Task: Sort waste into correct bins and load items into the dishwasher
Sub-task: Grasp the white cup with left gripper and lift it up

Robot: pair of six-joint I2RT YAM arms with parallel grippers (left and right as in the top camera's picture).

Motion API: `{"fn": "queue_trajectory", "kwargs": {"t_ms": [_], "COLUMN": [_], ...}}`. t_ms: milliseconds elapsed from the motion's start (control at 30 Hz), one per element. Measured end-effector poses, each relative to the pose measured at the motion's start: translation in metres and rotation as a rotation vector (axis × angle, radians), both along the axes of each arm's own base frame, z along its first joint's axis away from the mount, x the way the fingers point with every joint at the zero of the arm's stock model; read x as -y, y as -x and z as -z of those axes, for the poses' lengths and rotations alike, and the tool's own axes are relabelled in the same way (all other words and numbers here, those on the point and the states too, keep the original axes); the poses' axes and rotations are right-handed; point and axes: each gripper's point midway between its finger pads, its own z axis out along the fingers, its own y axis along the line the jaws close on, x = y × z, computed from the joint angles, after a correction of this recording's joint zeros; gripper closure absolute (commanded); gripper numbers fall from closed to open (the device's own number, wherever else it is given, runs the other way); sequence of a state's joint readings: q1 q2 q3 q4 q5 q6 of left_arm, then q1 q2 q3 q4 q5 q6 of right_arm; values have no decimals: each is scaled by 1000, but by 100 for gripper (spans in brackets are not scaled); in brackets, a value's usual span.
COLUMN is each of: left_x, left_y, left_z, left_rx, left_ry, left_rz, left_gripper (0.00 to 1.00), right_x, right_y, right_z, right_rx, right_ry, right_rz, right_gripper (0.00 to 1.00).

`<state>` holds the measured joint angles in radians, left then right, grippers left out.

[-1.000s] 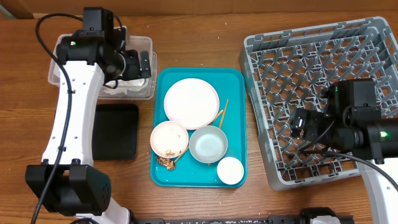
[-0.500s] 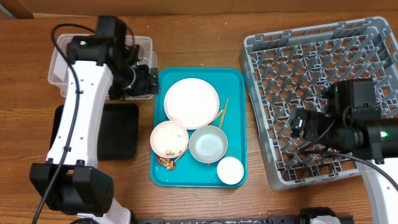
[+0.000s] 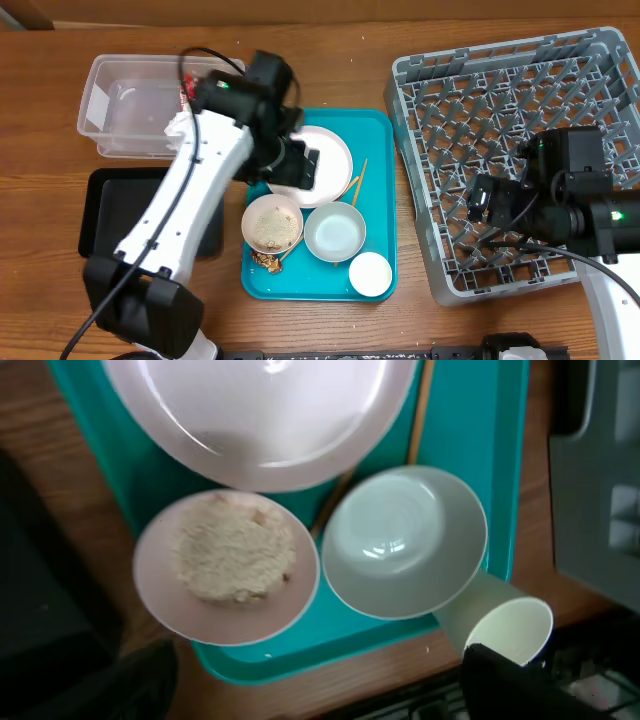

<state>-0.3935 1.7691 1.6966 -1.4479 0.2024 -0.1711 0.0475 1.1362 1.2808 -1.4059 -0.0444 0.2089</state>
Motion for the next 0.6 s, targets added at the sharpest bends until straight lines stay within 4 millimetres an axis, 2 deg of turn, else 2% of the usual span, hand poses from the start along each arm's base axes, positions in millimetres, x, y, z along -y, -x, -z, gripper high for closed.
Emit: {"fn": "queue_trajectory", "kwargs": {"t_ms": [267,433,533,600], "left_x": [44,71,84,88], "left_y": [58,85,99,106], "left_z": [47,71,85,91], "left_rx": [-98,-94,-86,-86], "left_ry": [-52,-51,-48,-49], "left_rz": [196,314,370,384], "left_gripper": [7,5,9,19], "right_x": [0,0,0,0], "right_y": [0,0,0,0], "right_z": [0,0,0,0], "right_rx": [0,0,-1,-1], "right_ry": [0,0,0,0], "right_rz": [0,0,0,0], "right_gripper": [0,0,0,0]}}
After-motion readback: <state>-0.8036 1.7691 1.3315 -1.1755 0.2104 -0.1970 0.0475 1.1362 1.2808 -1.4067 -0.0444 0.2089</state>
